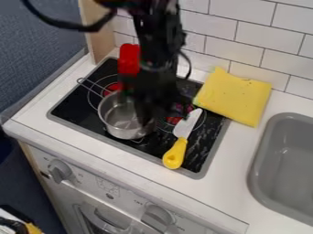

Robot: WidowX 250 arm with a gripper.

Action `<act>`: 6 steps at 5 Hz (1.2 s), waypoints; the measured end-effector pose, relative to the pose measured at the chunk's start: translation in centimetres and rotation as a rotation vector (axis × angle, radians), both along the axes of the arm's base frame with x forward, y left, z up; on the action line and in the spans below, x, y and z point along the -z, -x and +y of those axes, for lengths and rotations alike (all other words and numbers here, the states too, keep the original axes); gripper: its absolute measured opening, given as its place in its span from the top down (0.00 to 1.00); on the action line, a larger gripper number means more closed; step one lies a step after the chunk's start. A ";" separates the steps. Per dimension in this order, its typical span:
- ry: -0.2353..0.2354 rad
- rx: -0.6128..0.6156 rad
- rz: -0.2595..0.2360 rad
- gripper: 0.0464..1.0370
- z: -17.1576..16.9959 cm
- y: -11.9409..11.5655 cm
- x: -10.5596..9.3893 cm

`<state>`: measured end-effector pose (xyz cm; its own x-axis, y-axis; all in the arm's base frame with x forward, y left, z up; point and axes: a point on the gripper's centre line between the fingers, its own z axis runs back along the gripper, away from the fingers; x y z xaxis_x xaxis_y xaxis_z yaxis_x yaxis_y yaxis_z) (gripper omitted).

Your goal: Move the silver pot to the top right corner of the stove

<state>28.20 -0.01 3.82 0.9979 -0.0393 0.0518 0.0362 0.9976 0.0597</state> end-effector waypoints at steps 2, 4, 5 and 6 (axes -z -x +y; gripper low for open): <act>0.011 -0.006 0.074 0.11 0.3 -0.7 3.0; -0.003 0.019 0.070 0.69 -0.1 -0.8 2.9; -0.016 0.027 0.065 0.89 -0.5 -0.6 2.9; -0.052 0.010 0.019 0.97 -1.0 0.0 0.8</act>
